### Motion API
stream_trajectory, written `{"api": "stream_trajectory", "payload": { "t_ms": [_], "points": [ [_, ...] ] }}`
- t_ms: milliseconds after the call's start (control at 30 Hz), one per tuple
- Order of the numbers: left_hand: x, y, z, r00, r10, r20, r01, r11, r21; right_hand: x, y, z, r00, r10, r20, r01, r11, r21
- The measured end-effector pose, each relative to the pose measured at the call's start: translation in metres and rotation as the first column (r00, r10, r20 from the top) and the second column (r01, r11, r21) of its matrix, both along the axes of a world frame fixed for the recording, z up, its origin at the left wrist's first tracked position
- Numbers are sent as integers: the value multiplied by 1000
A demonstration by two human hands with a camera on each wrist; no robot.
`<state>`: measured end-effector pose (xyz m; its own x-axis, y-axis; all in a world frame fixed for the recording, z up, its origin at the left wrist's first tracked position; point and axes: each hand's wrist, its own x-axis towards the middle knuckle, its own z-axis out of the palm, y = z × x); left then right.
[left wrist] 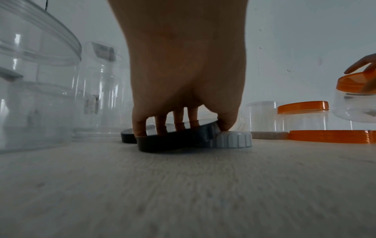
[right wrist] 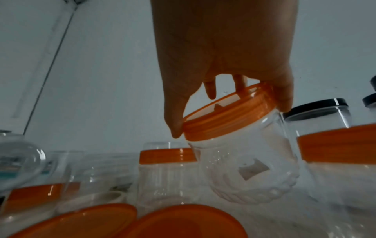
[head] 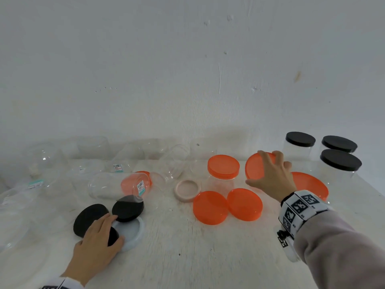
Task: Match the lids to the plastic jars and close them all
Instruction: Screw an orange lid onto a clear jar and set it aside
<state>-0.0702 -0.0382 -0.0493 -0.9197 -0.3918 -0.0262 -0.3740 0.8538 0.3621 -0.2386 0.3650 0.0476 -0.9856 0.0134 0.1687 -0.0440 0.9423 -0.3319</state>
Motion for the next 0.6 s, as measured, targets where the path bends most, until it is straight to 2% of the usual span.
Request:
{"api": "stream_trajectory", "payload": {
  "t_ms": [300, 600],
  "points": [
    [0, 4, 0, 1000, 11, -8, -11, 1000, -18, -21, -7, -4, 991, -38, 125, 42, 999, -29],
    [-1, 5, 0, 1000, -2, 5, 2, 1000, -25, -28, -17, -6, 963, -108, 248, 105, 994, 27]
  ]
}}
